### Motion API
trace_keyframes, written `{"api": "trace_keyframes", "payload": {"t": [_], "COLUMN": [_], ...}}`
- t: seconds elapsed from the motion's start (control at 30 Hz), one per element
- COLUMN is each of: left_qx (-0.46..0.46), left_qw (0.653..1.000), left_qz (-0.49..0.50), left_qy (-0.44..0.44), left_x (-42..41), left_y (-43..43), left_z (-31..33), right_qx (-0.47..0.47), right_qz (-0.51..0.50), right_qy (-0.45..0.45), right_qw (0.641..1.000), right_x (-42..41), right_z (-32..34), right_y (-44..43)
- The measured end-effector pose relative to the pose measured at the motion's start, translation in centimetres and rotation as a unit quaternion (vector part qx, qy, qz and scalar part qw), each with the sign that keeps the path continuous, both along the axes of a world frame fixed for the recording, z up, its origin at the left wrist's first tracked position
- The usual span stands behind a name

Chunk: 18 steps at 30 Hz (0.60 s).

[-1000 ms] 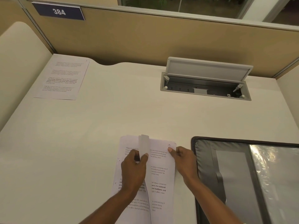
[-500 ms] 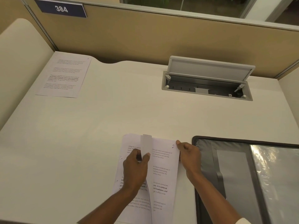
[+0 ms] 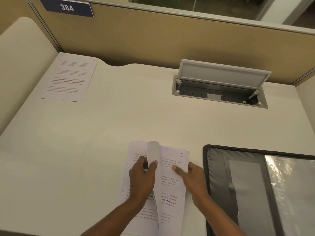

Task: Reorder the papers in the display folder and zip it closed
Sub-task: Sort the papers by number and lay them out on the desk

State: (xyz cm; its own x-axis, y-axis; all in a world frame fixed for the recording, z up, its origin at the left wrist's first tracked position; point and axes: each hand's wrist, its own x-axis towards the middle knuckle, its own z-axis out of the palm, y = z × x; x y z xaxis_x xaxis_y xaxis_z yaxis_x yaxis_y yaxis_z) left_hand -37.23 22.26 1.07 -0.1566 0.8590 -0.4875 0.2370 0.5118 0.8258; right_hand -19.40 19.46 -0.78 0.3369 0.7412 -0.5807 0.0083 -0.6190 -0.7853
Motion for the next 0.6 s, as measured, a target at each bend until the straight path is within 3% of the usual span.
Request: {"api": "trace_keyframes", "payload": {"t": [0.13, 0.27, 0.43, 0.6], "left_qx": [0.012, 0.023, 0.039, 0.021], "left_qw": [1.0, 1.0, 0.999, 0.999], "left_qz": [0.006, 0.003, -0.01, -0.02], "left_qy": [-0.01, -0.018, -0.014, -0.026], "left_x": [-0.1, -0.6, -0.9, -1.2], "left_y": [0.0, -0.1, -0.1, 0.4], "left_z": [-0.1, -0.4, -0.5, -1.4], "right_qx": [-0.002, 0.037, 0.117, 0.211], "right_qz": [0.031, -0.034, -0.078, -0.059], "right_qy": [-0.111, -0.234, -0.39, -0.411], "right_qw": [0.993, 0.971, 0.91, 0.885], "right_x": [-1.4, 0.4, 6.9, 9.5], "right_z": [-1.0, -1.7, 1.9, 8.3], "right_y": [-2.6, -2.5, 3.4, 10.9]}}
